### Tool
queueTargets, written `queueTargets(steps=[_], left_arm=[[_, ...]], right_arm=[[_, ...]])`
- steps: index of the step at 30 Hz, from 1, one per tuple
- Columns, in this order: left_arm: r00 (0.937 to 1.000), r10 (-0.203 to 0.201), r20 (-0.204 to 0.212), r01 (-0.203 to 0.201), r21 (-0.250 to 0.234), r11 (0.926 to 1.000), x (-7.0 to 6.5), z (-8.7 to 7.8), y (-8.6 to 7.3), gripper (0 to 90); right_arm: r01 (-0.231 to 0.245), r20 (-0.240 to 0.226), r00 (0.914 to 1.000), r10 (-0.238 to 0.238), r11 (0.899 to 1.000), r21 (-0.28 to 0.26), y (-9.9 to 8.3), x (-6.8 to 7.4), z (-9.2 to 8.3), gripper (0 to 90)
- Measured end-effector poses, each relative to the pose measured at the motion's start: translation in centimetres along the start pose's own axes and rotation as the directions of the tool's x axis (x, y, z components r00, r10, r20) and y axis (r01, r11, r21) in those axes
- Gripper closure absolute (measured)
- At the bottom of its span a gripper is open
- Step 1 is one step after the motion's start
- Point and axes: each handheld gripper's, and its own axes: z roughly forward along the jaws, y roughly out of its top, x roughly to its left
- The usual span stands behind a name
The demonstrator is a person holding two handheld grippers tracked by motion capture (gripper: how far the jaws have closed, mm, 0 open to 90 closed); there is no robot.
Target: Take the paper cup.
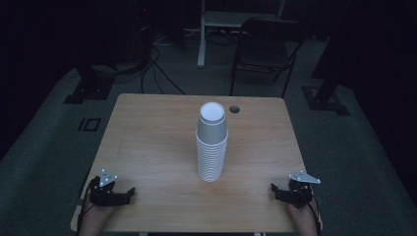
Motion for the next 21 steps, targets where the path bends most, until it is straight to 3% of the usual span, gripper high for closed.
queueTargets(steps=[12, 15, 21], left_arm=[[0.9982, 0.016, 0.057, -0.016, 0.006, 0.9998, 0.34, -0.41, -0.14, 0.1], [0.998, 0.036, 0.052, -0.035, -0.006, 0.9994, 0.18, -0.36, -0.33, 0.2], [0.9963, 0.064, 0.058, -0.065, 0.017, 0.9978, -0.5, -0.18, 0.09, 0.2]], right_arm=[[0.005, -0.002, 1.0, -0.005, 1.0, 0.003, 0.01, 0.01, 0.02, 11.7], [0.004, -0.001, 1.0, -0.004, 1.0, 0.002, 0.01, 0.02, 0.01, 11.8], [0.003, -0.001, 1.0, -0.003, 1.0, 0.002, 0.01, 0.01, 0.01, 12.0]])
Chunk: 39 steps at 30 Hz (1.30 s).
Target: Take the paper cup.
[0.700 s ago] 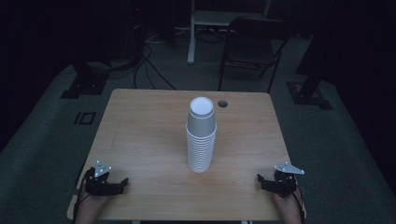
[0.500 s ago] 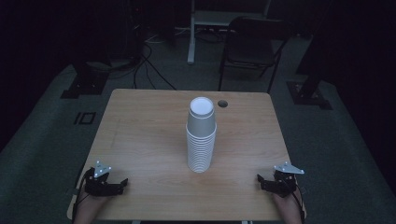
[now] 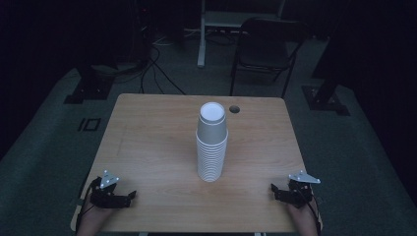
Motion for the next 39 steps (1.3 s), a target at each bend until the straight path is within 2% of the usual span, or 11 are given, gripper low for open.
queueTargets(steps=[11, 14, 20, 24, 32, 35, 39], left_arm=[[0.9987, 0.016, 0.049, -0.016, 0.002, 0.9999, -0.8, 0.2, 0.7, 0.2], [0.9972, 0.014, 0.073, -0.013, -0.009, 0.9999, -1.0, 0.2, 1.1, 0.2], [0.9945, 0.035, 0.099, -0.033, -0.024, 0.9992, -1.7, 0.3, 1.9, 0.2], [0.9907, 0.054, 0.125, -0.05, -0.036, 0.9981, -2.3, 0.4, 2.6, 0.2], [0.9843, 0.06, 0.166, -0.053, -0.049, 0.9974, -3.1, 0.1, 3.8, 0.2], [0.982, 0.08, 0.171, -0.072, -0.053, 0.9961, -3.5, 0.0, 4.2, 0.2], [0.9758, 0.108, 0.19, -0.098, -0.06, 0.9934, -4.0, -0.2, 4.7, 0.2]], right_arm=[[0.0, 0.0, 1.0, 0.0, 1.0, 0.0, 0.0, 0.0, 0.0, 12.0], [-0.001, 0.0, 1.0, 0.001, 1.0, 0.0, 0.0, 0.0, 0.0, 12.0], [-0.002, 0.0, 1.0, 0.002, 1.0, 0.0, 0.0, 0.0, 0.0, 12.0], [-0.001, 0.0, 1.0, 0.001, 1.0, 0.001, 0.0, 0.0, 0.0, 12.0], [-0.002, 0.0, 1.0, 0.002, 1.0, 0.001, 0.0, 0.0, 0.0, 12.0], [-0.001, 0.0, 1.0, 0.001, 1.0, 0.001, 0.0, 0.0, 0.0, 12.0], [-0.001, 0.0, 1.0, 0.001, 1.0, 0.001, 0.0, 0.0, 0.0, 12.0]])
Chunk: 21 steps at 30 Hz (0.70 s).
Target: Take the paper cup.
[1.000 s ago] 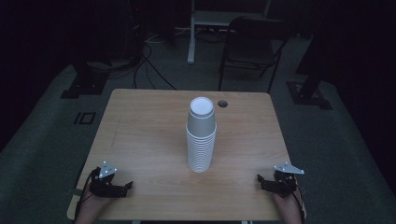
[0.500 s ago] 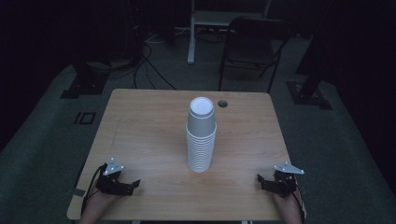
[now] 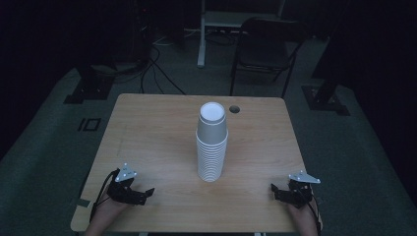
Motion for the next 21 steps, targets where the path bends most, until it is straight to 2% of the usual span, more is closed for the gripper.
queueTargets(steps=[4, 6, 13, 15, 21], left_arm=[[0.9991, 0.041, 0.014, -0.041, 0.006, 0.9991, -0.8, 0.2, 0.5, 0.3], [0.9982, 0.05, 0.034, -0.05, 0.007, 0.9987, -1.1, 0.4, 0.7, 0.3], [0.9965, 0.071, 0.043, -0.071, -0.003, 0.9974, -1.7, 0.4, 1.7, 0.3], [0.9956, 0.085, 0.041, -0.084, -0.015, 0.9963, -2.0, 0.3, 2.0, 0.3], [0.9915, 0.103, 0.08, -0.099, -0.045, 0.994, -2.6, 0.0, 3.2, 0.3]], right_arm=[[0.002, 0.001, 1.0, -0.002, 1.0, 0.0, 0.0, 0.0, 0.0, 12.0], [0.001, 0.001, 1.0, -0.001, 1.0, 0.0, 0.0, 0.0, 0.0, 12.0], [0.003, 0.001, 1.0, -0.003, 1.0, -0.001, 0.0, 0.0, 0.0, 12.0], [0.002, 0.001, 1.0, -0.002, 1.0, -0.001, 0.0, 0.0, 0.0, 12.0], [0.003, 0.001, 1.0, -0.003, 1.0, -0.001, 0.0, 0.0, 0.0, 12.1]])
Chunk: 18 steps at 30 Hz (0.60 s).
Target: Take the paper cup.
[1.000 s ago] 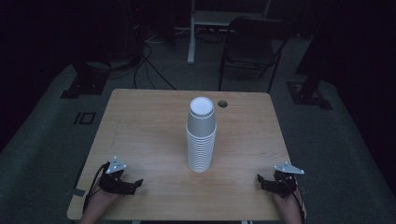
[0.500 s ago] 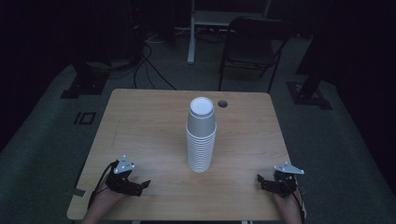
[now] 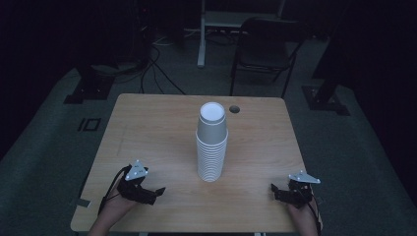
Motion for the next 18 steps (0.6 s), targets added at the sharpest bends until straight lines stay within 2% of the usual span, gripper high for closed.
queueTargets(steps=[11, 18], left_arm=[[0.9971, 0.051, 0.057, -0.048, -0.053, 0.9975, -1.2, -0.6, 2.7, 1.3], [0.9943, 0.062, 0.087, -0.054, -0.094, 0.9941, -1.7, -0.7, 4.3, 1.4]], right_arm=[[0.0, 0.0, 1.0, 0.0, 1.0, -0.001, 0.0, 0.0, 0.0, 12.1], [-0.001, 0.0, 1.0, 0.001, 1.0, 0.0, 0.0, 0.0, 0.0, 12.2]])
